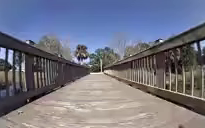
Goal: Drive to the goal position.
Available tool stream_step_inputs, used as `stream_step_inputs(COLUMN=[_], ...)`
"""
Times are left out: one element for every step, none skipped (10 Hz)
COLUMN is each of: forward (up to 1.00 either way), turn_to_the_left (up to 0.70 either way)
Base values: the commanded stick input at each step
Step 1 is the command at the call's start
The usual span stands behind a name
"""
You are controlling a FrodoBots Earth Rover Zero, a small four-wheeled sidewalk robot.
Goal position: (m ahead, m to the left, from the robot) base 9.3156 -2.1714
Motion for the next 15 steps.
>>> stream_step_inputs(forward=[0.7, 0.7, 0.7, 0.7, 0.7, 0.7, 0.7, 0.7, 0.7, 0.7, 0.7, 0.7, 0.7, 0.7, 0.7], turn_to_the_left=[0.0, 0.0, 0.0, 0.0, 0.0, 0.0, 0.0, 0.0, -0.12, -0.3, -0.34, -0.11, 0.0, 0.0, 0.0])
